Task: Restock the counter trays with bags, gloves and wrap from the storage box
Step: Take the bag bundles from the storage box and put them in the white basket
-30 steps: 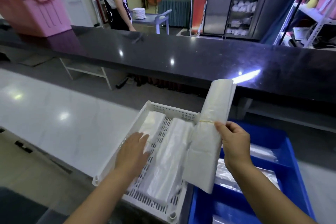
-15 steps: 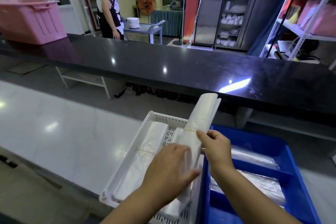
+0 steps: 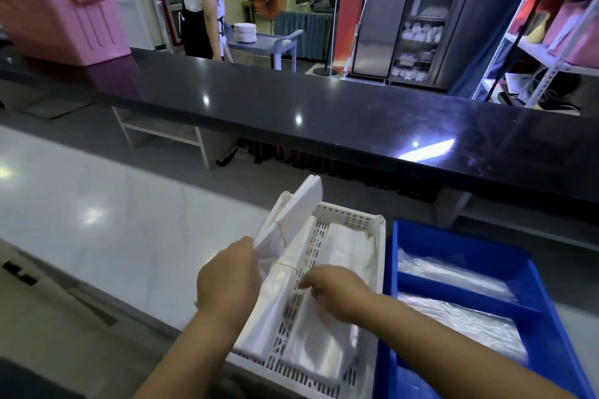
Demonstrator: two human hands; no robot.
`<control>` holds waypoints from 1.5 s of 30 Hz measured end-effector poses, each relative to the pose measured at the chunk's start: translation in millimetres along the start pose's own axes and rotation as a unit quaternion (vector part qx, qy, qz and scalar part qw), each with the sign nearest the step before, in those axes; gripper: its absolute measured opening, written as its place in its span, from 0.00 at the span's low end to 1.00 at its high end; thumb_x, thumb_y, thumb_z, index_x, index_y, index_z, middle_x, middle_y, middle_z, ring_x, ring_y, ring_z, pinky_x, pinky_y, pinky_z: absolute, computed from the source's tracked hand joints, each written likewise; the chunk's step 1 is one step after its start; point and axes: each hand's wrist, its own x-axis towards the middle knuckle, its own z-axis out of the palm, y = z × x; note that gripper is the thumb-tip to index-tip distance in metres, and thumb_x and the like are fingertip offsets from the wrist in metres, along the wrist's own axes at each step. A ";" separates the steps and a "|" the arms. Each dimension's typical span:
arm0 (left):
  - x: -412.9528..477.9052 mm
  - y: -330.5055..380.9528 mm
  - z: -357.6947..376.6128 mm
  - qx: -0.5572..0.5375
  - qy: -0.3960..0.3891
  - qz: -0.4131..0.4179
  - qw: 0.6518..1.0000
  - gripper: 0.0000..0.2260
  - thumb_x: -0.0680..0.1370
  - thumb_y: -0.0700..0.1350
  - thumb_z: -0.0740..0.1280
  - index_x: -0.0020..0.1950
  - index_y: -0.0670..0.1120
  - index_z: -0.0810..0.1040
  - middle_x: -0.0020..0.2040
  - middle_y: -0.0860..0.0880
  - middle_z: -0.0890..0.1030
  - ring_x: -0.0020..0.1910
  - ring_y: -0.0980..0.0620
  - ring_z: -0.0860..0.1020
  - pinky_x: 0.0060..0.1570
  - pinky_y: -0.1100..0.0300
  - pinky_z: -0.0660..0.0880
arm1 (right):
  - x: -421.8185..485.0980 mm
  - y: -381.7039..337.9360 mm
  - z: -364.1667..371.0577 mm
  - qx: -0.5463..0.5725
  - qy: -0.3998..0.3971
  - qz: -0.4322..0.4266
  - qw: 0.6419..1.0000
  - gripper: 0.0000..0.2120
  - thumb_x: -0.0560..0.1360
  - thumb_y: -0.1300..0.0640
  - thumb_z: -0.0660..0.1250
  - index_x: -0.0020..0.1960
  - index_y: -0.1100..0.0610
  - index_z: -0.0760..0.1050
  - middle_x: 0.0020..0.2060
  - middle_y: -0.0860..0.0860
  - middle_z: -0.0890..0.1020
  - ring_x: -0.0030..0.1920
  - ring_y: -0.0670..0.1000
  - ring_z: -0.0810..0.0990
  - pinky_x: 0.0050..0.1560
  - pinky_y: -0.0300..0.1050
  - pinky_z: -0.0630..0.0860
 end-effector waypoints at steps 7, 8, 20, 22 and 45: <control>-2.9 -20.8 3.6 -0.055 0.004 -0.030 0.998 0.08 0.77 0.42 0.59 0.38 0.49 0.66 0.28 0.52 0.70 0.26 0.53 0.68 0.23 0.60 0.56 | 12.0 6.2 13.6 -0.260 -0.026 -0.208 0.943 0.19 0.70 0.58 0.70 0.60 0.53 0.73 0.53 0.52 0.79 0.52 0.55 0.75 0.57 0.51 0.69; -4.2 -20.0 6.2 -0.065 -0.002 -0.033 0.997 0.08 0.77 0.42 0.59 0.38 0.50 0.66 0.28 0.53 0.70 0.26 0.56 0.67 0.23 0.60 0.56 | 10.9 6.1 10.4 -0.275 -0.016 -0.213 0.937 0.18 0.68 0.56 0.72 0.56 0.53 0.74 0.48 0.50 0.80 0.48 0.54 0.76 0.54 0.48 0.71; -28.9 25.3 75.9 -0.214 -0.197 -0.034 0.956 0.15 0.77 0.40 0.57 0.63 0.52 0.69 0.55 0.51 0.78 0.51 0.50 0.77 0.49 0.59 0.73 | -32.3 32.4 -4.5 -0.317 0.077 -0.166 0.930 0.05 0.66 0.57 0.71 0.37 0.50 0.76 0.33 0.45 0.76 0.36 0.47 0.71 0.38 0.39 0.71; -30.6 24.1 84.2 -0.138 -0.201 0.002 0.970 0.23 0.79 0.41 0.56 0.73 0.51 0.57 0.64 0.49 0.73 0.58 0.49 0.75 0.51 0.61 0.71 | -35.6 33.4 -6.0 -0.318 0.079 -0.154 0.932 0.05 0.67 0.58 0.71 0.38 0.49 0.76 0.34 0.45 0.76 0.36 0.46 0.71 0.38 0.39 0.72; -20.2 38.3 72.7 -0.231 -0.281 -0.011 0.932 0.08 0.78 0.49 0.57 0.46 0.52 0.76 0.41 0.53 0.80 0.40 0.52 0.79 0.44 0.55 0.76 | -40.9 22.6 -3.5 -0.167 0.150 -0.158 0.962 0.17 0.60 0.62 0.78 0.47 0.52 0.78 0.39 0.49 0.80 0.34 0.48 0.78 0.30 0.38 0.73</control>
